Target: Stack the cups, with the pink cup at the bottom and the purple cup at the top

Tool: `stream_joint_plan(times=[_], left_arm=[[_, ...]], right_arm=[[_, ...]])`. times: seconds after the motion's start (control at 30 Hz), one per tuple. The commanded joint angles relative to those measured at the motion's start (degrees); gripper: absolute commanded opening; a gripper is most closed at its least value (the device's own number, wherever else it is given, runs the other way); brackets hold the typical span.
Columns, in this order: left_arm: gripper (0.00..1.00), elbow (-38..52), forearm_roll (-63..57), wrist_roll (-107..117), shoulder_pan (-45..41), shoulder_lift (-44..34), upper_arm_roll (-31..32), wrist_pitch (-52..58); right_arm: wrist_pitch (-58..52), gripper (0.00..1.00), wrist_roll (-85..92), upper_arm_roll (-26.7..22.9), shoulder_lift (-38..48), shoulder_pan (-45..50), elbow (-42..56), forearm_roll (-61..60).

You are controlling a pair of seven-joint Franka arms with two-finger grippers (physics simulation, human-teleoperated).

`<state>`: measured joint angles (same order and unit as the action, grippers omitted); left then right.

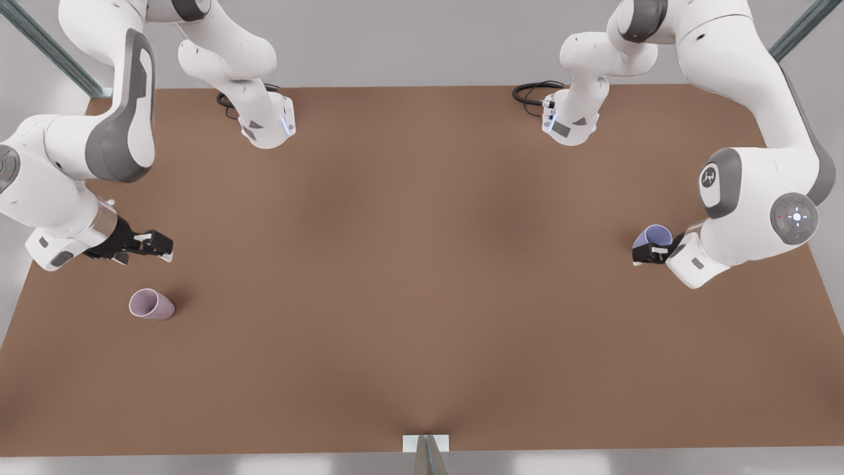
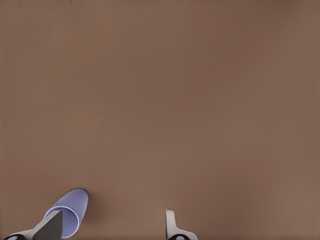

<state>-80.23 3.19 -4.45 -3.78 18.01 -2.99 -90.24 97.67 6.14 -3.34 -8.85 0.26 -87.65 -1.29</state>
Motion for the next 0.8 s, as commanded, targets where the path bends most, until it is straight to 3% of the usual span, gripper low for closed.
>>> stream_joint_plan(times=[0.0,0.13,0.27,0.4,0.5,0.6,0.67,0.77], left_arm=[[1.00,0.0,0.0,-1.4,0.0,0.0,0.0,-0.2],[1.00,-0.2,0.0,-1.4,0.0,0.0,-0.2,-0.3],[1.00,-0.5,-0.1,-1.4,-0.1,-0.1,-0.4,0.0],[1.00,-1.2,0.0,-1.4,0.0,-0.2,-0.5,0.3],[1.00,-1.2,0.0,-1.5,0.0,-0.1,-1.1,0.7],[1.00,-1.3,0.0,-1.4,0.0,0.0,-1.1,0.9],[1.00,-1.3,0.0,-1.4,0.0,0.6,-1.1,1.0],[1.00,-1.3,0.0,-1.4,0.0,0.8,-1.1,0.9]], right_arm=[[-0.6,1.00,1.2,-0.1,0.2,-0.2,-0.1,0.1],[1.3,1.00,6.4,-3.5,0.4,-0.9,-4.1,0.0],[11.3,1.00,12.4,-4.6,-1.2,-2.8,-10.3,-1.0],[14.4,1.00,20.6,-4.2,-10.9,-9.5,-6.5,-2.9],[12.1,1.00,31.8,-4.2,-23.8,-13.3,8.7,-6.2],[12.1,1.00,36.3,-0.6,-30.1,-20.0,12.4,-9.1],[12.4,1.00,36.7,-0.6,-30.5,-19.7,11.7,-8.0],[20.4,1.00,41.6,-1.7,-26.9,-19.2,2.1,-7.7]])
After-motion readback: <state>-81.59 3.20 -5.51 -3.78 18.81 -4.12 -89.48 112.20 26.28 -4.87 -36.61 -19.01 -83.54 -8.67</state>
